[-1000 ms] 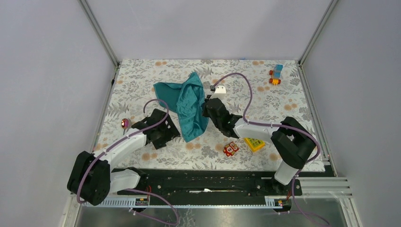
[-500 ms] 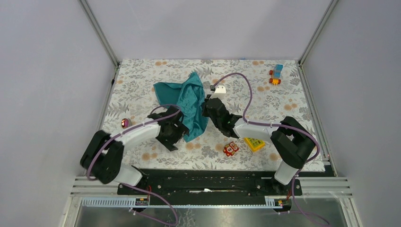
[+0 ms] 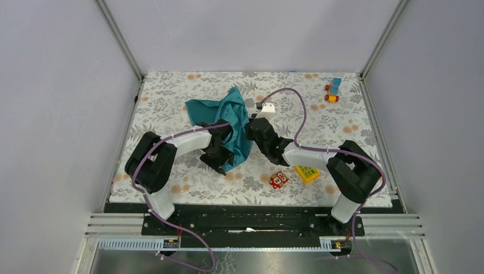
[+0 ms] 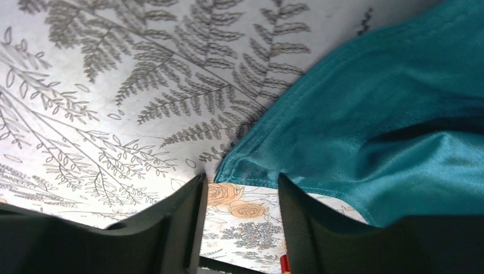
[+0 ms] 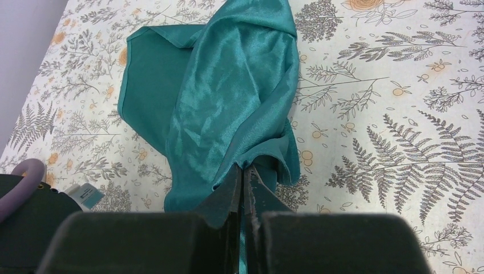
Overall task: Fold the napkin into a case and place the utensils inside
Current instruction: Pick up the crumpled napkin from the center of the board.
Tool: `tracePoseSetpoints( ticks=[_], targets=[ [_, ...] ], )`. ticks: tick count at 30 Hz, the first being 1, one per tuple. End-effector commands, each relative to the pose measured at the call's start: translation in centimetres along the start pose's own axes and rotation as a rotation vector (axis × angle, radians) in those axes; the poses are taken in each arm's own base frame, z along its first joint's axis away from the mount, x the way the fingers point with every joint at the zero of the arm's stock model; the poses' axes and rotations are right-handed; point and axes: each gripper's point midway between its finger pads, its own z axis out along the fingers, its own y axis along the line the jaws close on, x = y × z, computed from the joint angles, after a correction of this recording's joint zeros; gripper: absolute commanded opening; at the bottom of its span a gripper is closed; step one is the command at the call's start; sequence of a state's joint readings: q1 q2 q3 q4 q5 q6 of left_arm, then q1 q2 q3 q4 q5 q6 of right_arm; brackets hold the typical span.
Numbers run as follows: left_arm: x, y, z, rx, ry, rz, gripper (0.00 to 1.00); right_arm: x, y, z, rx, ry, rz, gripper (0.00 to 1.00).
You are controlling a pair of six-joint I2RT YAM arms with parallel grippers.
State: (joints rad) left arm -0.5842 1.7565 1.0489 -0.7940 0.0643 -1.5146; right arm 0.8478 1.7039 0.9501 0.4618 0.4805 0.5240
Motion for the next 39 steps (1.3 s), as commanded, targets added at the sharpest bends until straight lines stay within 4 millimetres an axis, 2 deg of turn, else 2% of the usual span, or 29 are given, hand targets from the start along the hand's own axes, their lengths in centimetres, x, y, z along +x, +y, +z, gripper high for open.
tracePoseSetpoints(
  ticks=[1,3,6,7,8,10,14,18,20,22,24,26,27,29,31,34,39],
  targets=[
    [-0.7,3.2,2.8,-0.148,-0.043,-0.123,0.48,-2.6,0.1,-0.4,-0.003,-0.073,0.05,0.0],
    [-1.7,3.5,3.3,-0.162,-0.082,-0.124,0.39,-2.7,0.5,-0.4,-0.024,-0.067,0.041,0.01],
    [-3.5,3.5,3.2,-0.156,-0.137,-0.108,0.2,-2.1,1.9,-0.3,-0.095,-0.033,0.015,0.03],
    [-4.1,3.3,2.8,-0.141,-0.16,-0.1,0.08,-1.9,2.5,-0.3,-0.124,-0.021,0.006,0.03],
    [-4.7,3.1,2.2,-0.124,-0.187,-0.094,0.0,-1.7,2.9,-0.4,-0.149,-0.013,0.007,0.04],
    [-6.0,2.5,0.5,-0.068,-0.256,-0.077,0.0,-1.6,3.5,-0.5,-0.181,-0.004,0.007,0.04],
    [-8.5,0.5,-5.7,0.11,-0.427,0.001,0.0,-2.1,3.8,-1.1,-0.198,0.003,-0.005,0.04],
    [-9.4,-1.0,-14.1,0.34,-0.552,0.142,0.0,-2.0,4.3,-2.2,-0.186,0.099,0.019,0.04],
    [-9.5,-1.2,-18.5,0.466,-0.622,0.217,0.0,-1.0,6.0,-3.5,-0.254,0.206,0.046,0.05],
    [-9.7,-0.4,-22.4,0.575,-0.701,0.26,0.0,0.9,8.8,-6.0,-0.394,0.35,0.056,0.13],
    [-10.1,1.1,-25.6,0.65,-0.787,0.271,0.0,2.4,10.7,-8.4,-0.502,0.451,0.077,0.22],
    [-9.8,1.7,-28.6,0.753,-0.842,0.314,0.0,3.4,11.7,-10.2,-0.598,0.503,0.136,0.36],
    [-9.3,1.7,-30.0,0.812,-0.86,0.36,0.0,4.3,11.4,-10.8,-0.616,0.53,0.166,0.44],
    [-7.9,1.4,-32.2,0.908,-0.879,0.471,0.0,4.8,11.1,-11.0,-0.615,0.532,0.208,0.61],
    [-6.7,0.9,-34.4,0.982,-0.885,0.554,0.0,5.3,10.0,-10.2,-0.556,0.546,0.264,0.7],
    [-5.4,0.1,-37.3,1.049,-0.893,0.645,0.0,6.1,9.2,-9.3,-0.522,0.56,0.321,0.75],
    [-4.5,-0.7,-42.2,1.133,-0.944,0.718,0.0,7.4,8.6,-8.4,-0.507,0.582,0.201,0.8]
  ],
)
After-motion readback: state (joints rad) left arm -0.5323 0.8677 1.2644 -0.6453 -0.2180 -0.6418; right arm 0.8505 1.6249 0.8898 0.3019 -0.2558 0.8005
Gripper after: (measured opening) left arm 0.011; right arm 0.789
